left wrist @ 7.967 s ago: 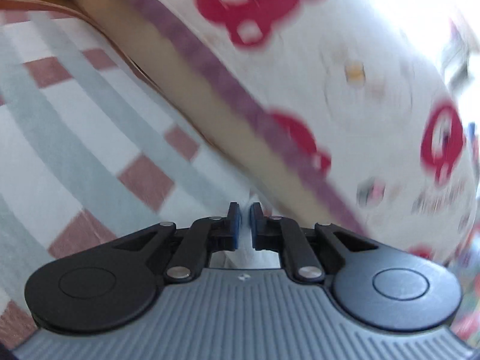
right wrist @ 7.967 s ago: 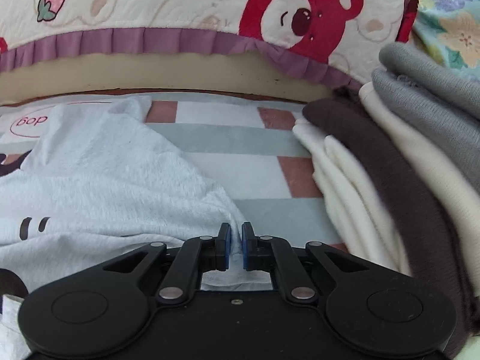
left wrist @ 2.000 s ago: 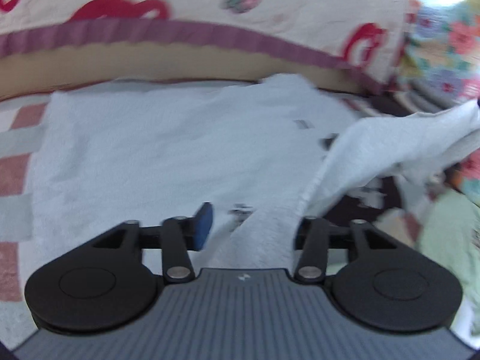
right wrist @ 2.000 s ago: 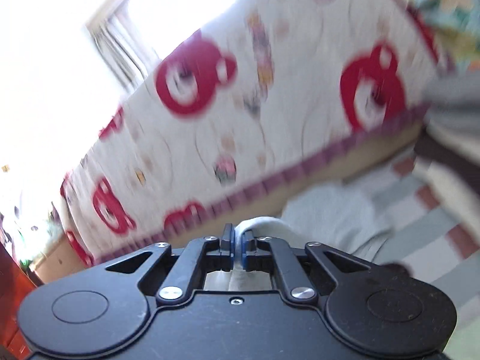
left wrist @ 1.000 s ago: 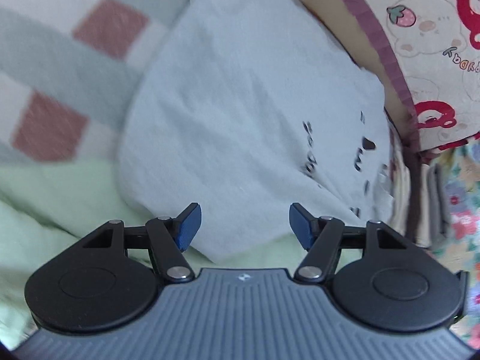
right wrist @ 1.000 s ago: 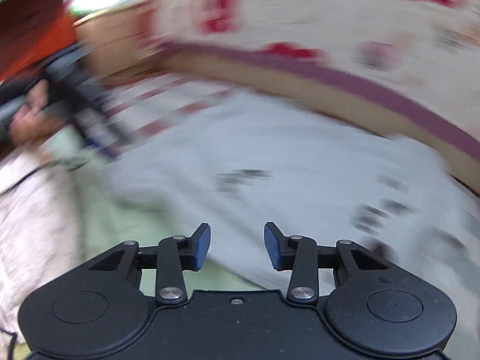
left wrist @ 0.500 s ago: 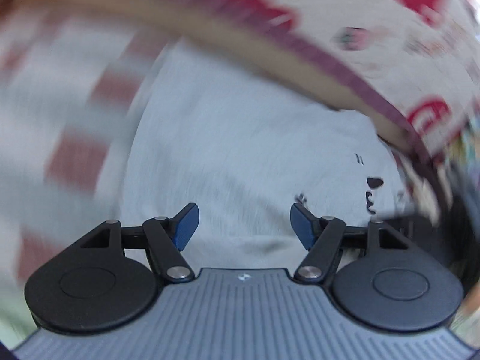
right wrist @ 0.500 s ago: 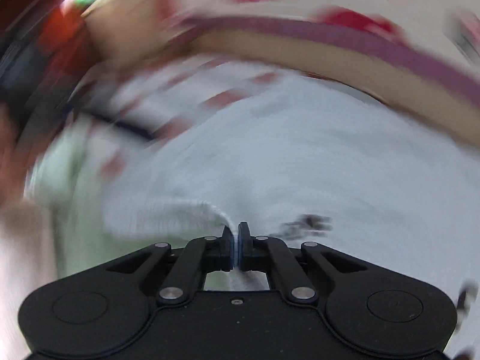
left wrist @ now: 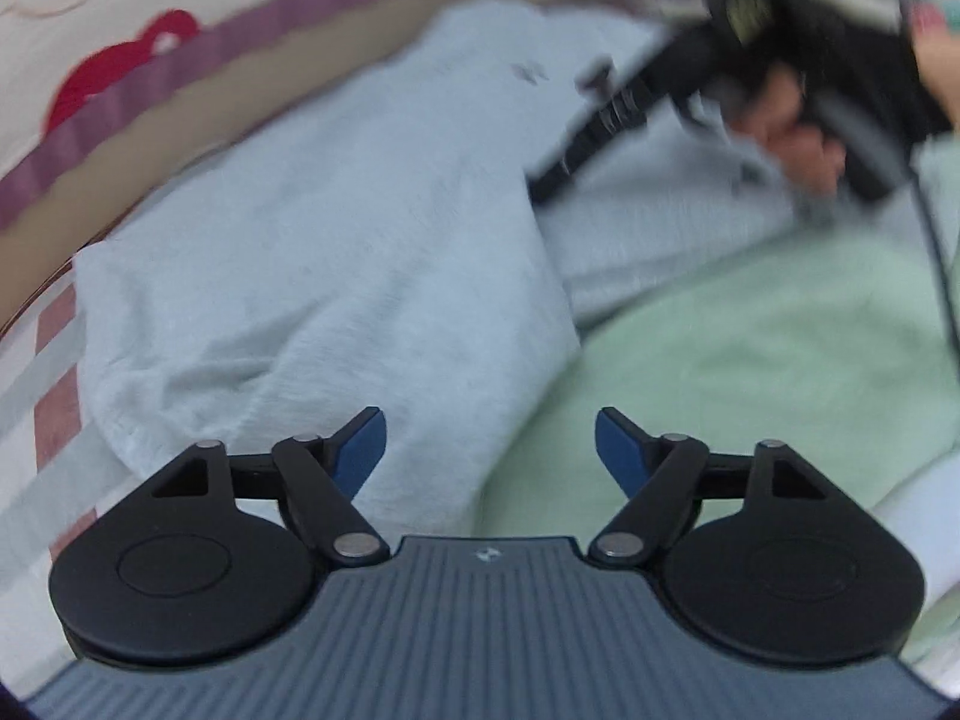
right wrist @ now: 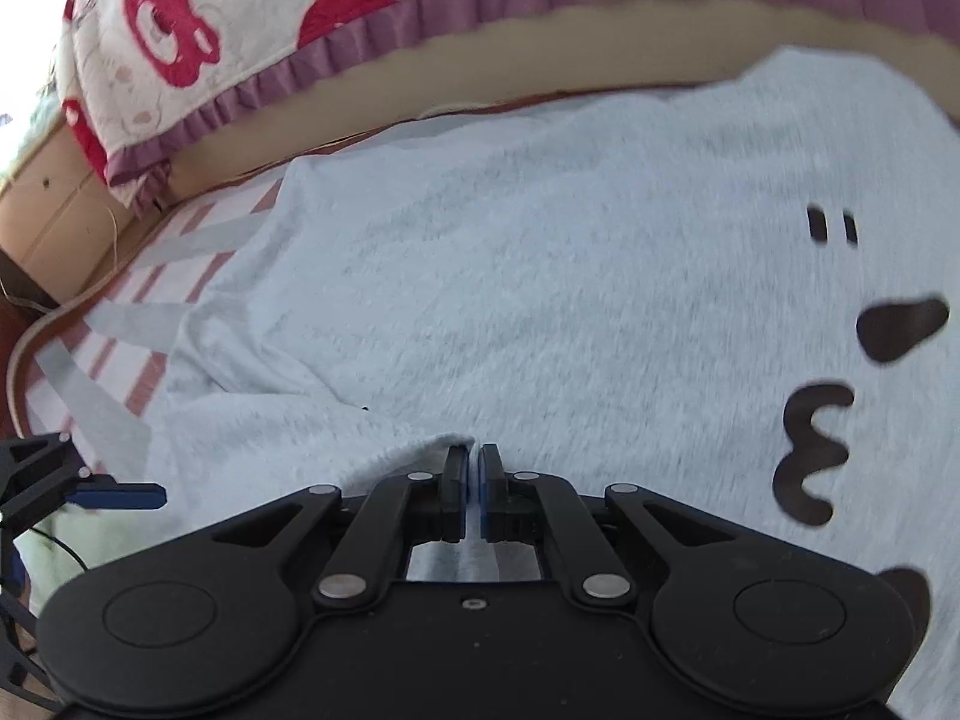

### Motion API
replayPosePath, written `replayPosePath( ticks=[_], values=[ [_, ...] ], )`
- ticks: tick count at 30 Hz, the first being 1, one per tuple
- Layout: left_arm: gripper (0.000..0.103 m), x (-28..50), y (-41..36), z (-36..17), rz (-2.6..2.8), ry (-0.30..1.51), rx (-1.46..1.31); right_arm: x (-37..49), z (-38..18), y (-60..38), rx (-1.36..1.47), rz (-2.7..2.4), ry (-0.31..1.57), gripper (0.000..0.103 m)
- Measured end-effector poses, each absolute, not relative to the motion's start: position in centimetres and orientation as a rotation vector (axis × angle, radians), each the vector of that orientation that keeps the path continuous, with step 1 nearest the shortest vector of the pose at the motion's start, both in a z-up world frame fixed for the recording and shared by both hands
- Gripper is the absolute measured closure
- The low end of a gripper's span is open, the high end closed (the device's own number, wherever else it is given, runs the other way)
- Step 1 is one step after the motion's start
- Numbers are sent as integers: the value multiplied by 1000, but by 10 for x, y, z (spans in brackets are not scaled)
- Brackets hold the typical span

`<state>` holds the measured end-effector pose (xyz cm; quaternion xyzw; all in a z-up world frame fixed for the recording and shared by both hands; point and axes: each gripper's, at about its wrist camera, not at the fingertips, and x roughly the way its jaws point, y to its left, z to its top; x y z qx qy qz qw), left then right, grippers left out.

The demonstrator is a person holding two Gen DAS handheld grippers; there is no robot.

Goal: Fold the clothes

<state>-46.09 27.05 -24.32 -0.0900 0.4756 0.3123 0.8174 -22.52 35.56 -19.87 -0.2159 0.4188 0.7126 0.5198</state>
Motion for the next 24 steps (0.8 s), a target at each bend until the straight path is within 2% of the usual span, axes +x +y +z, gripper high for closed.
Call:
replayPosePath(
  ticks=[2,3,4,11,13,17,18,19,21,22,24],
  values=[
    [44,-461,284,-250,721,1067,-162,-231,-197,359,-545,1709,949,99],
    [70,-465,295,-248,752,1061,-188,-235,-198,360,-561,1708,933,99],
    [83,-470,309,-243,798,1041,-242,-236,-198,361,-572,1702,924,98],
    [82,-517,383,-214,1012,663,-568,-229,-202,353,-523,1621,1020,97],
    [75,-525,402,-217,1076,575,-648,-231,-203,345,-537,1632,981,97],
    [73,-547,421,-220,1145,467,-707,-230,-204,333,-514,1629,975,95],
    [70,-553,422,-219,1150,446,-714,-230,-204,331,-511,1628,977,95],
    [65,-561,420,-218,1146,423,-731,-230,-203,331,-516,1631,972,93],
    [64,-573,417,-214,1110,384,-776,-237,-197,328,-562,1646,918,81],
    [64,-577,417,-214,1088,376,-793,-245,-193,326,-594,1675,849,69],
    [63,-579,415,-213,1062,385,-795,-259,-183,322,-656,1730,711,65]
  ],
)
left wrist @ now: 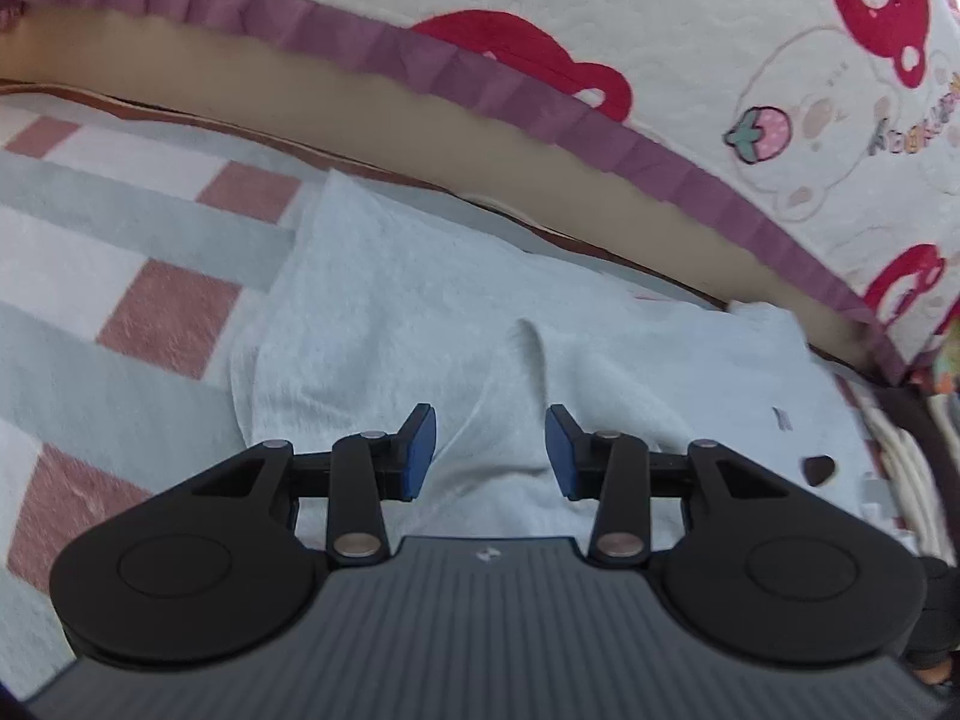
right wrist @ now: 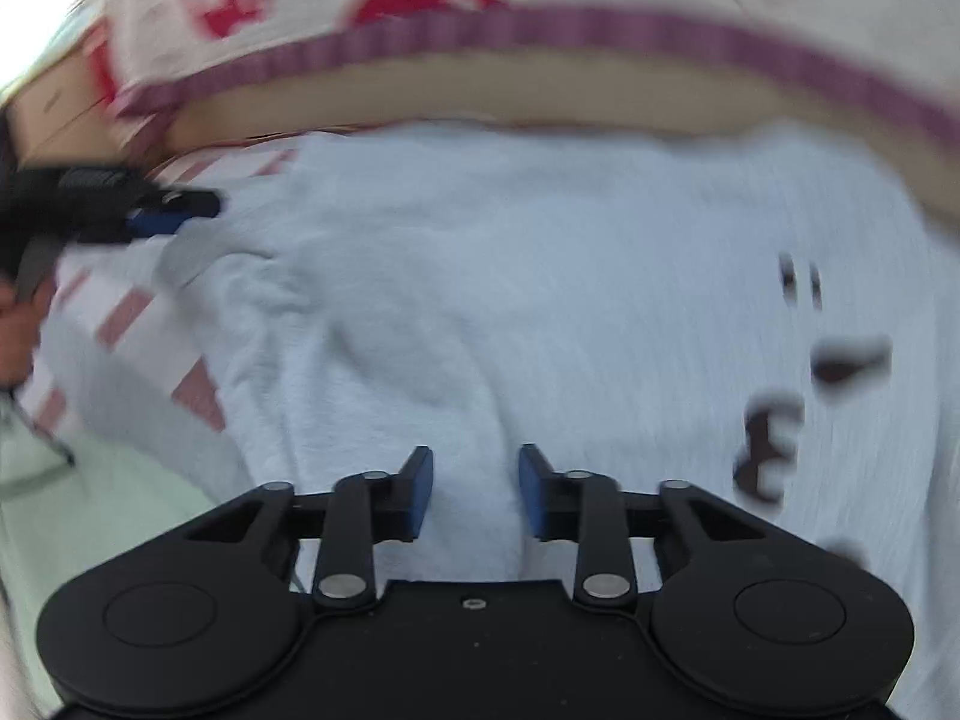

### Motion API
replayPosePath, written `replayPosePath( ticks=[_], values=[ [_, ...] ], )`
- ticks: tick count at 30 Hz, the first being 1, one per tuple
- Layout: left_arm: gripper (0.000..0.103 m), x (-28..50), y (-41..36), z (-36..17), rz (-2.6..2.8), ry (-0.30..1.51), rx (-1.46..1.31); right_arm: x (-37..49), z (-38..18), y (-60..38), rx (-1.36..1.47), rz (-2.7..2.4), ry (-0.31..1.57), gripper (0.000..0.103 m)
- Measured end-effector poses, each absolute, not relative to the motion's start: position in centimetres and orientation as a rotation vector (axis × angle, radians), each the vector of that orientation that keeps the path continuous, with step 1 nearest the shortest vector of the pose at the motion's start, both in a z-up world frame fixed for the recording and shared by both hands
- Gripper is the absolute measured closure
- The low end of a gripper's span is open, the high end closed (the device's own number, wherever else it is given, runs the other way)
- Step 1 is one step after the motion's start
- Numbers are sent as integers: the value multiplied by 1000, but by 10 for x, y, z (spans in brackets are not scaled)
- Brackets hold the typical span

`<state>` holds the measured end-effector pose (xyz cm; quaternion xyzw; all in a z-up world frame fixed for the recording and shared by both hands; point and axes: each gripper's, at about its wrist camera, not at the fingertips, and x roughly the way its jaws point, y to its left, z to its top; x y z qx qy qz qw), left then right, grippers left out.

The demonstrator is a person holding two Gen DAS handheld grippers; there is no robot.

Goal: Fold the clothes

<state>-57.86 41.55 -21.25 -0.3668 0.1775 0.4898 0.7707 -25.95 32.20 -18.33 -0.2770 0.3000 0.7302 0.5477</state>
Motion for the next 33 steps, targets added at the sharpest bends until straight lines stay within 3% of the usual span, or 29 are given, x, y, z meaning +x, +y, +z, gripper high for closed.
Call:
replayPosePath(
  ticks=[5,7,8,16,17,18,19,20,23,26,27,28,33],
  values=[
    [61,-566,411,-216,1052,446,-708,-283,-167,339,-646,1844,635,48],
    [48,-558,412,-220,1030,477,-678,-288,-165,351,-630,1845,638,44],
    [47,-555,413,-224,1016,496,-675,-288,-166,357,-620,1834,647,40],
    [46,-547,406,-234,974,586,-718,-269,-185,415,-498,1781,822,37],
    [47,-550,405,-233,986,581,-733,-269,-189,422,-488,1792,856,38],
    [47,-553,404,-233,998,576,-748,-269,-193,426,-478,1821,880,47],
    [47,-557,403,-230,1007,562,-766,-270,-195,426,-463,1859,899,92],
    [47,-563,403,-227,1011,533,-787,-269,-195,421,-429,1867,937,98],
    [47,-586,397,-211,1000,390,-854,-266,-194,398,-297,1881,1079,99],
    [55,-599,392,-202,913,290,-912,-257,-197,357,-173,1799,1234,99],
    [68,-598,392,-200,852,289,-922,-256,-199,345,-159,1778,1246,99],
    [71,-594,390,-200,809,297,-919,-256,-201,337,-156,1763,1254,99],
    [71,-554,379,-203,693,399,-837,-257,-210,315,-134,1732,1336,99]
  ],
)
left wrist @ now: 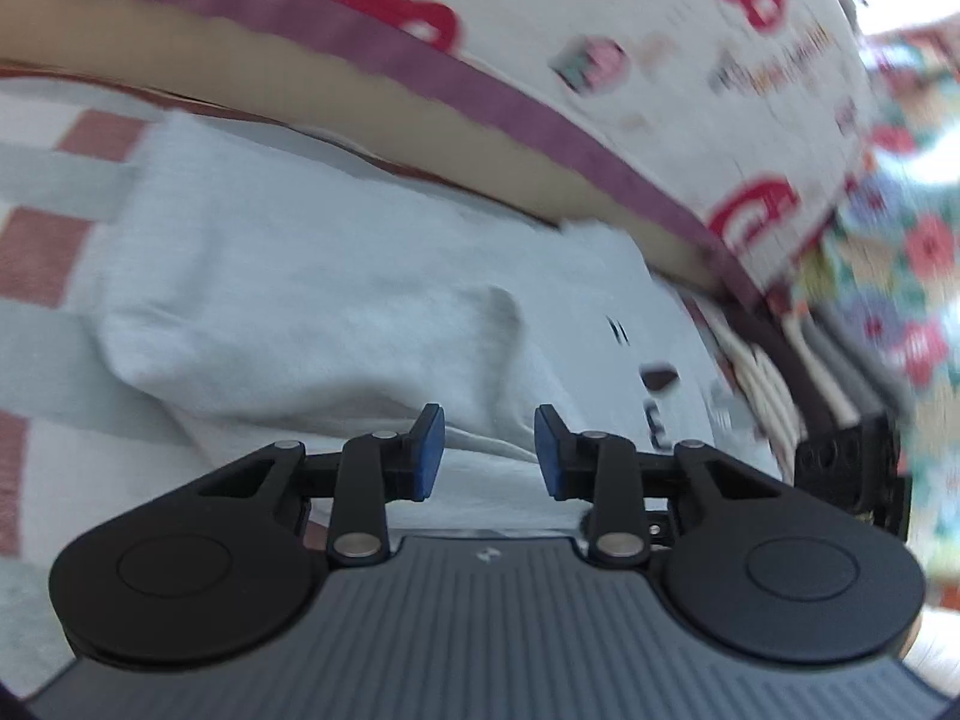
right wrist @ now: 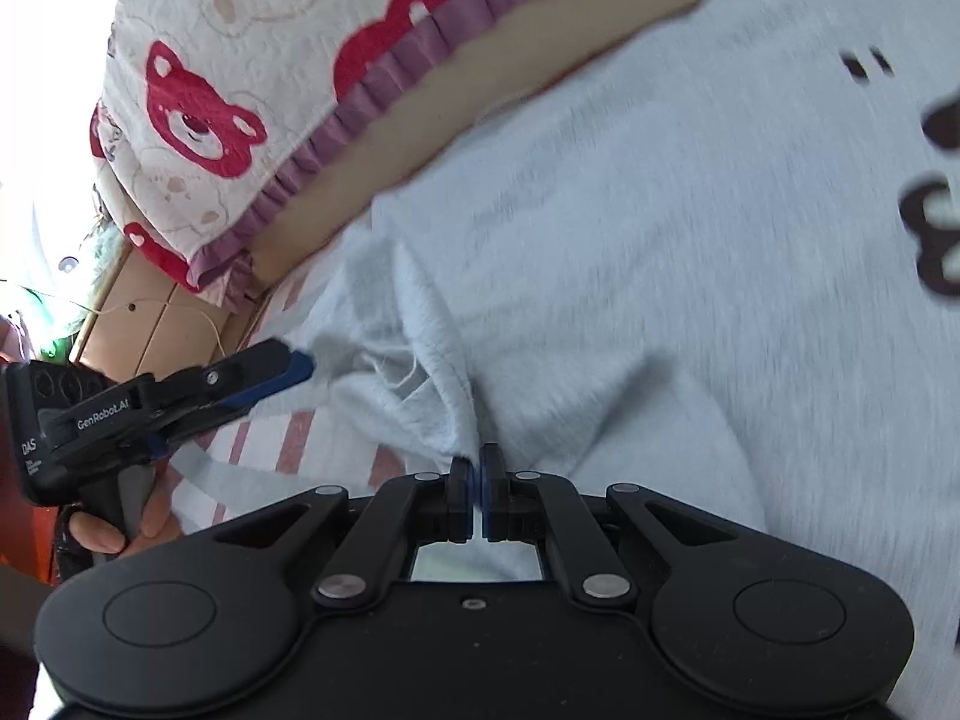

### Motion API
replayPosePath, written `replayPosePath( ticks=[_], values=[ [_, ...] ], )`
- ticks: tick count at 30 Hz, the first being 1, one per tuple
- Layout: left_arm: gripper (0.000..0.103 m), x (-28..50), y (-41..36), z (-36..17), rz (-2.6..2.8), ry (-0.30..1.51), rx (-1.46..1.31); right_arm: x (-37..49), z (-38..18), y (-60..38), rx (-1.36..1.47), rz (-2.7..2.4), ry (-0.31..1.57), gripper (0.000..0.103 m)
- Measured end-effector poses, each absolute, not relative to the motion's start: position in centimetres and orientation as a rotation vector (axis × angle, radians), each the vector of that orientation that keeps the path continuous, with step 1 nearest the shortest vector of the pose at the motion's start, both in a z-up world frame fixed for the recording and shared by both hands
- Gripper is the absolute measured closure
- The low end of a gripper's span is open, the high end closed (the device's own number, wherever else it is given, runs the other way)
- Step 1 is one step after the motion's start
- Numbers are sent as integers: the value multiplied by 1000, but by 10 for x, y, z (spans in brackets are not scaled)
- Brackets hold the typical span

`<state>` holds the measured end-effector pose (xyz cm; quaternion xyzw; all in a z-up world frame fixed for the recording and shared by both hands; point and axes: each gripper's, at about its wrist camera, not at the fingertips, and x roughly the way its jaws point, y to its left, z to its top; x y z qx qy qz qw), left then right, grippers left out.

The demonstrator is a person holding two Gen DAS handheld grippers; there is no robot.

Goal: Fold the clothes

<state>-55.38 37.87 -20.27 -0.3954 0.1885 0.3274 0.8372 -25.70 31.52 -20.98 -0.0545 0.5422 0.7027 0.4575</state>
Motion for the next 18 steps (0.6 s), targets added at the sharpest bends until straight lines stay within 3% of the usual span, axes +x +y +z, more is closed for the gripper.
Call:
replayPosePath(
  ticks=[8,14,18],
  values=[
    [63,-522,367,-207,602,457,-761,-284,-207,312,-299,1786,1235,99],
    [43,-508,362,-221,583,547,-779,-284,-211,310,-310,1805,1215,99],
    [45,-503,362,-229,605,576,-765,-289,-210,308,-341,1827,1185,99]
  ],
)
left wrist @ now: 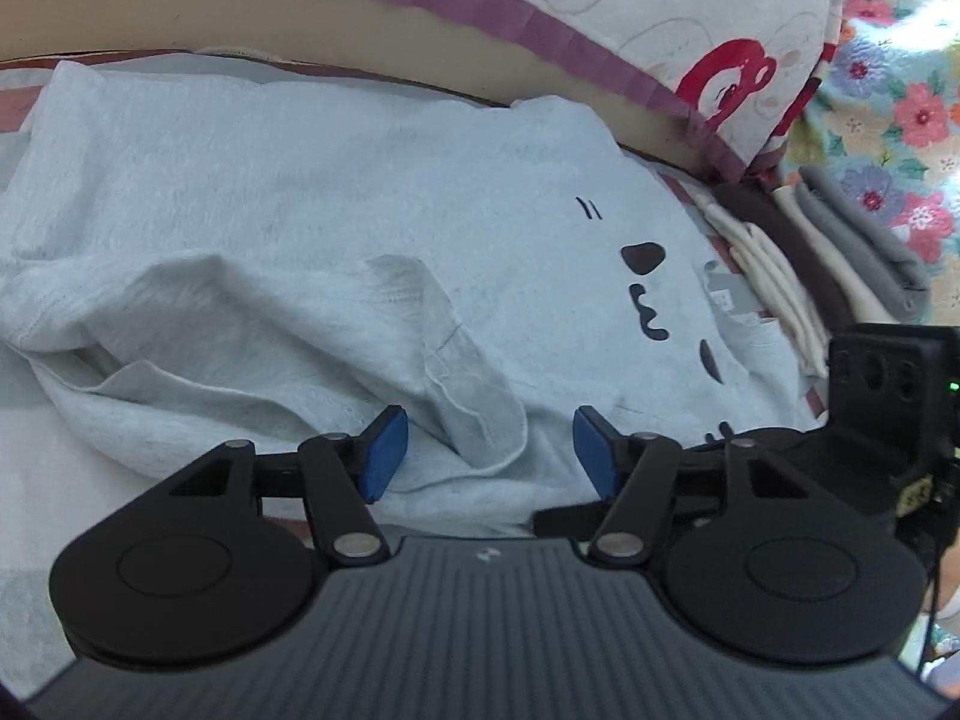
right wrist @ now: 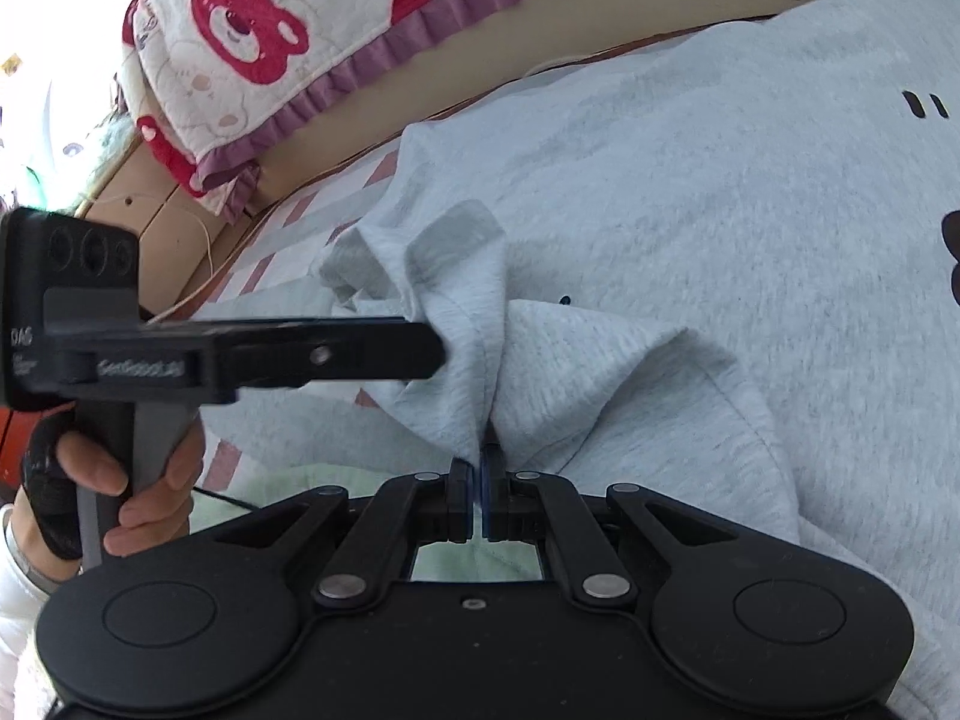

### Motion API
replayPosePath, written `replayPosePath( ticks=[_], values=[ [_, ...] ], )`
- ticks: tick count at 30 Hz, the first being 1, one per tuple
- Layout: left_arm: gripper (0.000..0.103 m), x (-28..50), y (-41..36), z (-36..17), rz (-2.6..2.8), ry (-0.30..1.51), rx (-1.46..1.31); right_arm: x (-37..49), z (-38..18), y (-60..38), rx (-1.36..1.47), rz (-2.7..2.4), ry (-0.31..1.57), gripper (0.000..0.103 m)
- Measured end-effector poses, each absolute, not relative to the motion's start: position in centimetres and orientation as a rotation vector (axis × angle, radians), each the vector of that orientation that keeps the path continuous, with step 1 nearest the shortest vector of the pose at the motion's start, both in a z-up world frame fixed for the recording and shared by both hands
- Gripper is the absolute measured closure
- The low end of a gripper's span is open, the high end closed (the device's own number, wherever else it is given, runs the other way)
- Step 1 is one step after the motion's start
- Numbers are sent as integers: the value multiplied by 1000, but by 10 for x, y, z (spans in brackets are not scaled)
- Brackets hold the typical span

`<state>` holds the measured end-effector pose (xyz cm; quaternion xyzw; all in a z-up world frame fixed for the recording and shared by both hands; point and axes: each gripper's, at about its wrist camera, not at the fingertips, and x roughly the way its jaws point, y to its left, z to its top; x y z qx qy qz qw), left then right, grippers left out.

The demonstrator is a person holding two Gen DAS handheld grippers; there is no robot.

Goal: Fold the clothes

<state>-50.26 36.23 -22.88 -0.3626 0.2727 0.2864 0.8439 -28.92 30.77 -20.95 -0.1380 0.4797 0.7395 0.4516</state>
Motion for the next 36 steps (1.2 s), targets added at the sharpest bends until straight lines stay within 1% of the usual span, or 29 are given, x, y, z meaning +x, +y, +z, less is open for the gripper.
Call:
replayPosePath(
  ticks=[1,2,3,4,6,8,12,15,17,18,19,20,21,22,24,26,27,28,29,30,31,32,33,36],
  values=[
    [55,-501,360,-227,601,578,-745,-290,-209,307,-347,1833,1180,99],
    [71,-501,358,-225,606,590,-725,-291,-209,305,-353,1839,1175,99],
    [98,-500,356,-222,618,611,-706,-291,-208,304,-355,1846,1171,99],
    [101,-500,354,-218,630,631,-686,-292,-207,303,-354,1855,1165,98],
    [101,-510,351,-212,651,622,-695,-292,-205,300,-356,1864,1146,98],
    [101,-526,351,-207,647,577,-724,-291,-203,299,-375,1857,1122,96],
    [101,-551,355,-200,677,488,-759,-290,-202,299,-406,1846,1078,95],
    [100,-557,358,-199,660,463,-779,-291,-205,300,-425,1843,1080,95],
    [93,-556,358,-199,617,452,-801,-293,-207,300,-449,1844,1066,95],
    [82,-554,357,-199,595,457,-795,-294,-208,299,-454,1845,1063,95],
    [64,-551,355,-198,588,467,-776,-295,-208,299,-460,1847,1060,95],
    [55,-545,352,-197,591,481,-746,-296,-208,298,-466,1848,1057,95],
    [40,-539,350,-198,599,501,-721,-296,-208,298,-468,1849,1058,95],
    [37,-532,349,-200,610,526,-700,-296,-209,298,-470,1850,1058,95],
    [36,-517,346,-204,631,577,-659,-295,-209,297,-475,1854,1062,95],
    [37,-506,348,-211,662,616,-637,-294,-208,295,-489,1862,1055,95],
    [46,-503,351,-215,682,634,-632,-294,-207,293,-493,1871,1049,94],
    [82,-504,354,-216,696,649,-624,-294,-205,291,-494,1885,1041,94],
    [97,-507,356,-215,697,655,-615,-295,-199,288,-509,1921,1014,93],
    [97,-514,356,-210,706,641,-611,-296,-194,284,-525,1956,986,90],
    [97,-526,356,-203,722,601,-618,-294,-186,278,-548,1977,944,75],
    [97,-539,356,-197,735,545,-638,-291,-178,272,-570,1998,902,59],
    [97,-552,356,-191,744,483,-667,-289,-171,265,-594,2014,861,56],
    [97,-587,355,-185,779,328,-748,-269,-155,246,-701,1928,761,56]
  ],
)
